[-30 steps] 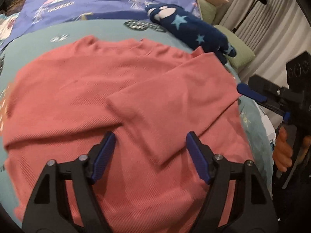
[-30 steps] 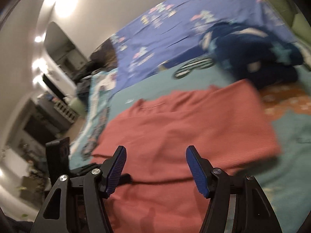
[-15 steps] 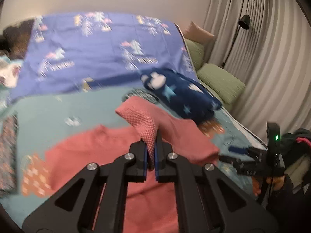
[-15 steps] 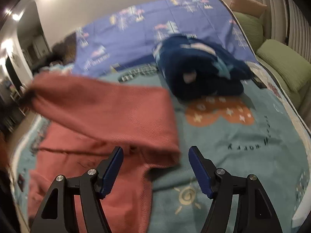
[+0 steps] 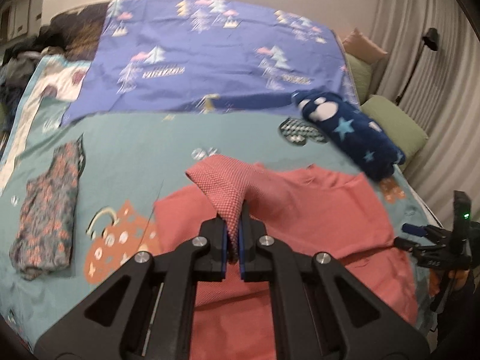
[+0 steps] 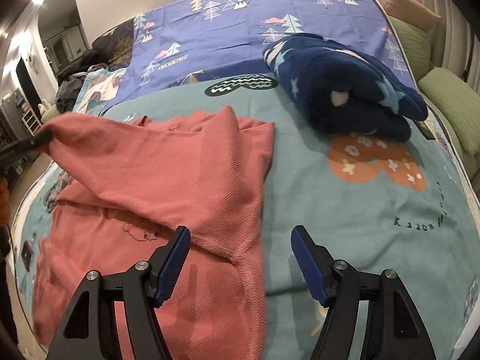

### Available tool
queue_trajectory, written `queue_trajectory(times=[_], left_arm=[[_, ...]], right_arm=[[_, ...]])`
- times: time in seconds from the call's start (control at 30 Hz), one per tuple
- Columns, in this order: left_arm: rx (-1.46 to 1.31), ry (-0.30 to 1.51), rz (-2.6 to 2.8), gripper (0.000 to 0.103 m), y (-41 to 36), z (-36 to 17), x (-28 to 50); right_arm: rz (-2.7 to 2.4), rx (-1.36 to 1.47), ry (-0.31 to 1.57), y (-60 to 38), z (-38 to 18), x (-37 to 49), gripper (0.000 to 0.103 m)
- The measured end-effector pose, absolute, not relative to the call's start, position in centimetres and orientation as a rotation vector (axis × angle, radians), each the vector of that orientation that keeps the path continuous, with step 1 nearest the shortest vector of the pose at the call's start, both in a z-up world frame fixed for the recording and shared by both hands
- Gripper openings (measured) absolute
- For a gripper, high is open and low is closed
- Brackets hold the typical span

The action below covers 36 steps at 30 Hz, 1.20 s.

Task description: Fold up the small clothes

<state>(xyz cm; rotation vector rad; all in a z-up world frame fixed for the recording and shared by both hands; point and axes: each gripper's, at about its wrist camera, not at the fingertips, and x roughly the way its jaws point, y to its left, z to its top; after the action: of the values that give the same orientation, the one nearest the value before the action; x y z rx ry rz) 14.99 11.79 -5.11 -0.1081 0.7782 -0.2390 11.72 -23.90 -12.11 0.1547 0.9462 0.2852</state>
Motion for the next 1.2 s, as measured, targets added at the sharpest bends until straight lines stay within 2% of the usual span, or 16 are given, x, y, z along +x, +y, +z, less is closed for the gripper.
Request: queue_trajectory(times=[0.23,0.33,0.43,0.6,0.77,0.87,1.0,1.1,1.2], left_arm=[[-0.147,0.841,-0.212,0.007,13.6,-8.3,13.9],[-0.133,0.877,-0.17,0.013,14.4,-9.7,13.7],[-0.102,0.922,-0.055,0.024,15.6,-11.1,13.7],[-0.159,0.898,-0.051,0.036,16.9,-10.5,13.0],[-0.145,0.876,-0.065,0.039,15.8,-9.4,14.8],[-0.14,0.854,-0.144,0.042,13.2,-8.0,16.7],[-0.089,0.85,-0.448,0.067,5.6,-6.1,20.1],[-0.044,0.884,-0.645,0.072,-0.2,-5.7,23.1],[-0.023,1.003,-0.803,0.074,-6.0,-6.8,26.9]], right_arm=[[0.291,0.2,0.951,-24.3,-11.8,12.4,0.071],[0.275,0.234,0.959,-24.8,-11.8,12.7,0.071],[0.282,0.252,0.966,-25.0,-11.9,12.7,0.071],[0.265,0.227,0.98,-25.0,-12.1,13.4,0.071],[0.237,0.262,0.977,-26.0,-12.0,16.2,0.07],[0.207,0.27,0.97,-26.3,-11.5,16.8,0.069],[0.259,0.276,0.948,-26.4,-11.2,15.2,0.069],[0.296,0.2,0.954,-25.5,-11.6,13.0,0.069],[0.318,0.145,0.985,-24.8,-12.3,11.4,0.069]])
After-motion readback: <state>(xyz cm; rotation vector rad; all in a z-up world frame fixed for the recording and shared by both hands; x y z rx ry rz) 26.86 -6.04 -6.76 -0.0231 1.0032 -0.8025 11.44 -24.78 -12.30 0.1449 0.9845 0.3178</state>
